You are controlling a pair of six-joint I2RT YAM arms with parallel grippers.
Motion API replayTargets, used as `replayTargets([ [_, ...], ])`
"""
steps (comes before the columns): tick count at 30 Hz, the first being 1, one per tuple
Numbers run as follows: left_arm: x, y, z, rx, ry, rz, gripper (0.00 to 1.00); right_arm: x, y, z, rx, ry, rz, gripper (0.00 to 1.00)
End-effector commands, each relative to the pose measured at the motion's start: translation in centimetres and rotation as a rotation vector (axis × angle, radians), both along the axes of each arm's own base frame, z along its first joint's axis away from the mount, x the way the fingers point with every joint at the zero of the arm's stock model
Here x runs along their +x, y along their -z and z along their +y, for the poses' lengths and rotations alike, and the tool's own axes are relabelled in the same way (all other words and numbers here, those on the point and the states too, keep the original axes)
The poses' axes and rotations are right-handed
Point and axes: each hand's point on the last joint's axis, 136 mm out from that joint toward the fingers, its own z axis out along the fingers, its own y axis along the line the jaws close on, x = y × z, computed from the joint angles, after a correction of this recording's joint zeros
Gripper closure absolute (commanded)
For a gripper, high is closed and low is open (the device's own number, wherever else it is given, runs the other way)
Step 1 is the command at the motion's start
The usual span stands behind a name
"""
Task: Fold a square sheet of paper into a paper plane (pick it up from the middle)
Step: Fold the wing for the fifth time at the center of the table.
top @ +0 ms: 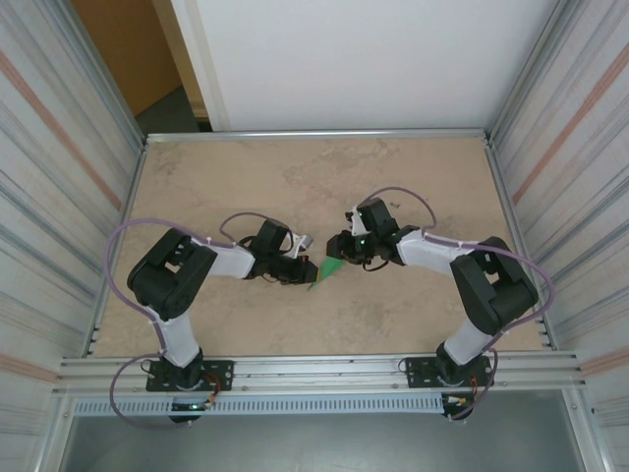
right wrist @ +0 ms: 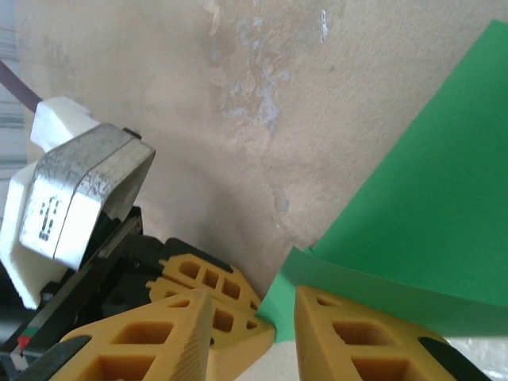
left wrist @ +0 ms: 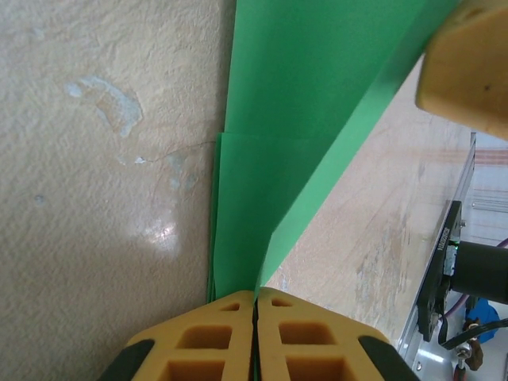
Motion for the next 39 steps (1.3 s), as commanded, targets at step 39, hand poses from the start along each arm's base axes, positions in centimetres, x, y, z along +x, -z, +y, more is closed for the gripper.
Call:
replayTargets([
  [39,-0.9,1.0,0.2,0.008,0.02,0.131,0.9,1.0,4.5,-1.0,-0.111,0.043,0.133,0.71],
])
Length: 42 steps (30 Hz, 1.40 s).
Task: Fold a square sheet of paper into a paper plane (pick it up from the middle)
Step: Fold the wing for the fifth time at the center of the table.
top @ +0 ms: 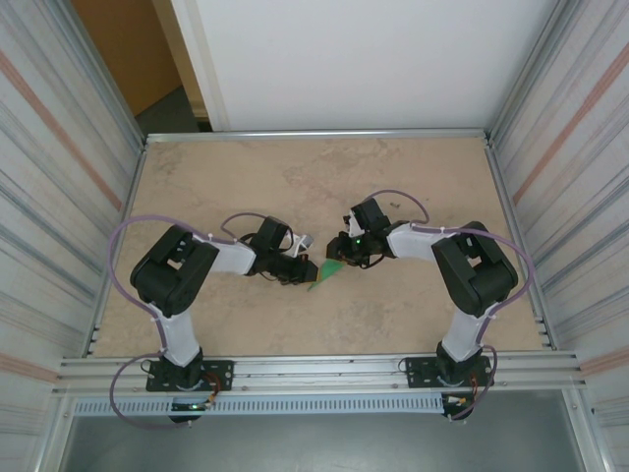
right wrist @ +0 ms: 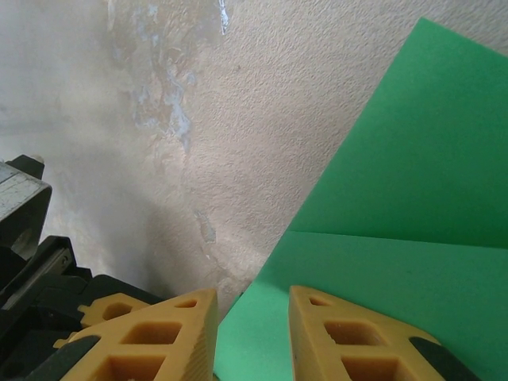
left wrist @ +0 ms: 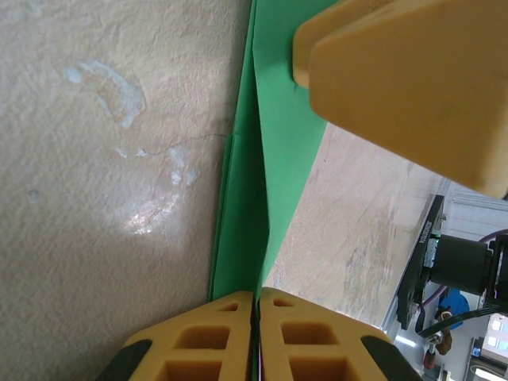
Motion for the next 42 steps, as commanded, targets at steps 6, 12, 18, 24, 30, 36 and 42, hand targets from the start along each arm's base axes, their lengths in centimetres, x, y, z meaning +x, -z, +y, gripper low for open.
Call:
replayTargets([
  [6,-0.8,1.1,0.3,0.02,0.013,0.063,0.9,0.2,1.2,-0.7,-0.066,0.021,0.05,0.71],
  [12,-0.9,1.2,0.3,0.024,0.017,0.07,0.9,0.2,1.6,-0.8,-0.08,0.021,0.069,0.7],
  [18,-0.9,0.4,0.4,0.02,0.019,0.059,0.86,-0.1,2.3,-1.4,-0.126,0.027,0.102,0.7],
  [24,-0.8,-1.5,0.8,0.025,0.016,0.019,0.77,-0.2,2.2,-1.5,-0.137,0.031,0.111,0.7],
  [30,-1.1,-2.1,1.9,0.05,0.002,0.001,0.73,-0.2,2.3,-1.4,-0.136,0.031,0.118,0.7],
  [36,-1.7,-1.5,2.5,0.081,-0.002,0.02,0.75,-0.2,2.4,-1.3,-0.134,0.03,0.12,0.7],
  [42,-1.7,-1.0,2.1,0.093,0.006,0.033,0.78,-0.2,2.5,-1.4,-0.136,0.032,0.124,0.7],
])
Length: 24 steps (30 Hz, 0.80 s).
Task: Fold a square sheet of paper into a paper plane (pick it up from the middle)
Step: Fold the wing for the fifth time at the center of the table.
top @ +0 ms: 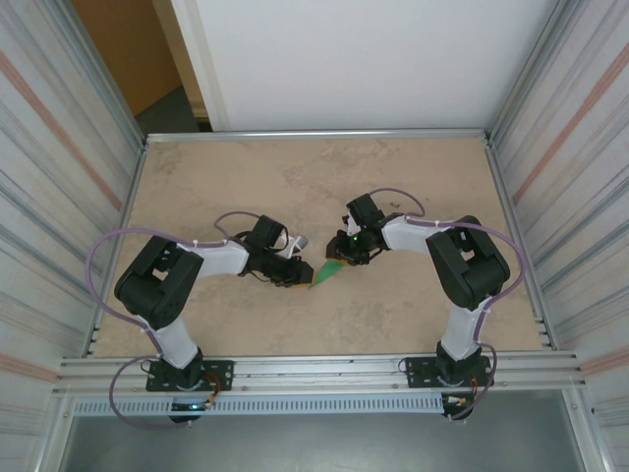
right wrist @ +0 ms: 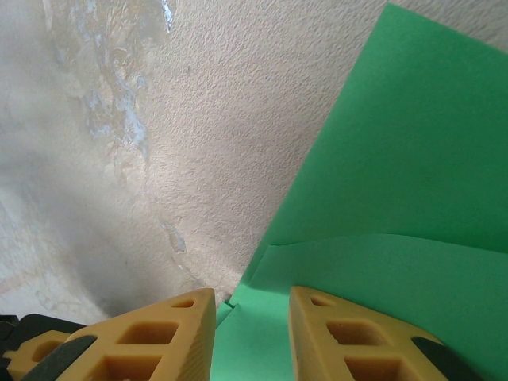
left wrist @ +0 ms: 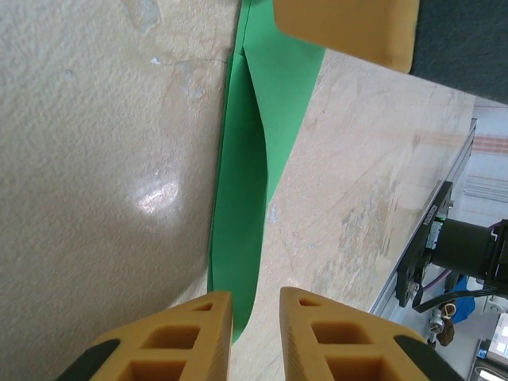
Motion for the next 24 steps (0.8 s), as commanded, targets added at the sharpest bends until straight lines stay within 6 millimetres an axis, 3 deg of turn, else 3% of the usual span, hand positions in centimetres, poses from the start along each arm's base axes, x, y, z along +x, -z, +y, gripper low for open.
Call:
replayTargets([
  [1,-0.3,0.5,0.3,0.03,0.01,0.009,0.8,-0.4,1.5,-0.9,-0.061,0.018,0.041,0.7],
  [9,-0.5,1.6,0.7,0.074,0.008,0.024,0.87,-0.5,1.5,-1.1,-0.064,0.02,0.044,0.7],
  [18,-1.0,2.6,1.1,0.125,0.022,0.038,0.88,-0.6,1.8,-1.2,-0.068,0.022,0.052,0.7],
  [24,-0.8,1.4,1.0,0.117,0.021,0.014,0.84,-0.6,1.7,-1.1,-0.065,0.025,0.052,0.7],
])
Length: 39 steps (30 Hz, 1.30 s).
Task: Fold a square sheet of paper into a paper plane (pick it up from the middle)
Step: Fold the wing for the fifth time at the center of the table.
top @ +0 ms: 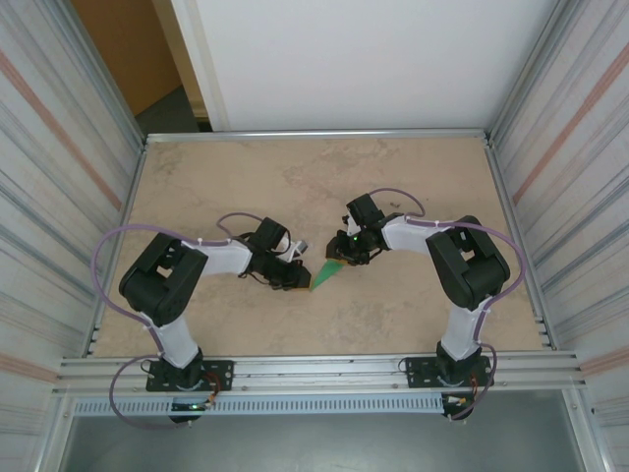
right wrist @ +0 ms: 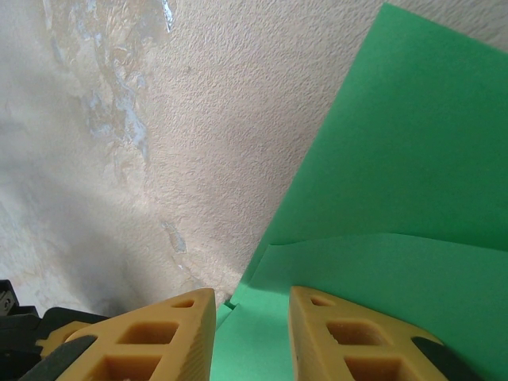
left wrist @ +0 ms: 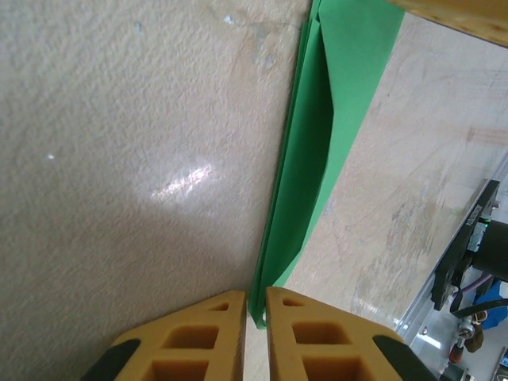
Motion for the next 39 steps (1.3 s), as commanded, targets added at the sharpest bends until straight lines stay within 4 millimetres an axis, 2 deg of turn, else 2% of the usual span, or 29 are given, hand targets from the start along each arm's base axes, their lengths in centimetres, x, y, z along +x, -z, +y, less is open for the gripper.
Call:
replayTargets([
  [1,-0.1,-0.9,0.3,0.025,0.011,-0.018,0.82,-0.6,1.7,-1.2,-0.066,0.025,0.052,0.7],
  [5,1.2,-3.3,0.3,0.018,-0.021,-0.112,0.79,-0.6,1.6,-1.2,-0.058,0.03,0.053,0.7],
  [8,2.2,-4.8,0.1,-0.007,-0.053,-0.177,0.81,-0.6,1.4,-1.1,-0.04,0.036,0.054,0.71],
  [12,2.6,-5.7,-1.8,-0.069,-0.049,-0.192,0.87,-0.4,1.2,-1.0,-0.027,0.038,0.05,0.71],
  [16,2.4,-4.8,-3.9,-0.076,-0.022,-0.154,0.9,-0.3,0.9,-0.8,-0.017,0.036,0.049,0.73],
  [20,2.9,-3.8,-4.5,-0.055,-0.044,-0.124,0.93,-0.3,0.7,-0.7,-0.009,0.035,0.047,0.75],
  [27,3.4,-2.2,-4.6,-0.017,-0.07,-0.081,0.96,-0.4,0.4,-0.6,0.003,0.03,0.047,0.77],
  [34,3.1,-0.7,-3.8,0.023,-0.092,-0.056,0.97,-0.4,0.1,-0.6,0.009,0.028,0.042,0.77],
  [39,2.8,0.2,-3.1,0.04,-0.109,-0.052,0.97,-0.1,-1.0,-0.3,0.037,0.025,0.028,0.76],
])
